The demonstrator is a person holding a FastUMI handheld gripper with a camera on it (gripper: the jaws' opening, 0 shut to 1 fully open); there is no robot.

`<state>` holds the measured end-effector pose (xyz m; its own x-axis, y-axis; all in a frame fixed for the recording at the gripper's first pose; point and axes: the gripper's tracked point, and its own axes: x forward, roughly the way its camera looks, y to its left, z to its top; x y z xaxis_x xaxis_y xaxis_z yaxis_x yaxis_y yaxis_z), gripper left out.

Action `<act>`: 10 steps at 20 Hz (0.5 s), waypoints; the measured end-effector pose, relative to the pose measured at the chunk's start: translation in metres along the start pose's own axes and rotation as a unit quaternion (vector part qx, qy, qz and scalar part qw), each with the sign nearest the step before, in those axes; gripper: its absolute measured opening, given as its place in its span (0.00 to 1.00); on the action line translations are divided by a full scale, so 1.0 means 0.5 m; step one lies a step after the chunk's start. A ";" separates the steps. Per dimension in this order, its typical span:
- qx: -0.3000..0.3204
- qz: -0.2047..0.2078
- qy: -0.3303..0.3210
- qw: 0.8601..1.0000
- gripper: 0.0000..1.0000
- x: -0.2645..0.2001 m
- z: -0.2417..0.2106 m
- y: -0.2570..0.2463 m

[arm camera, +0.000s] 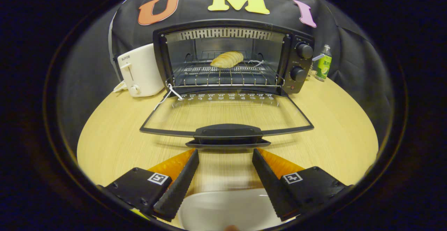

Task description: Open the toaster oven, put the food inside, and close the toaster oven door.

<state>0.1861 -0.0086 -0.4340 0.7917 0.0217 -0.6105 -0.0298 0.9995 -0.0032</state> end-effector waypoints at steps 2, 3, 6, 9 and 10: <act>0.010 0.004 0.004 1.000 1.00 -0.002 0.001 0.002; 0.008 0.004 0.005 1.000 1.00 -0.002 0.002 0.001; 0.005 0.004 0.004 1.000 1.00 -0.013 0.010 0.002; 0.008 0.003 -0.014 1.000 1.00 -0.037 0.038 0.003; 0.005 0.001 -0.025 1.000 1.00 -0.048 0.051 0.004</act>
<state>0.1828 -0.0067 -0.3993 0.8207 0.0252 -0.5708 -0.0266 0.9996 0.0059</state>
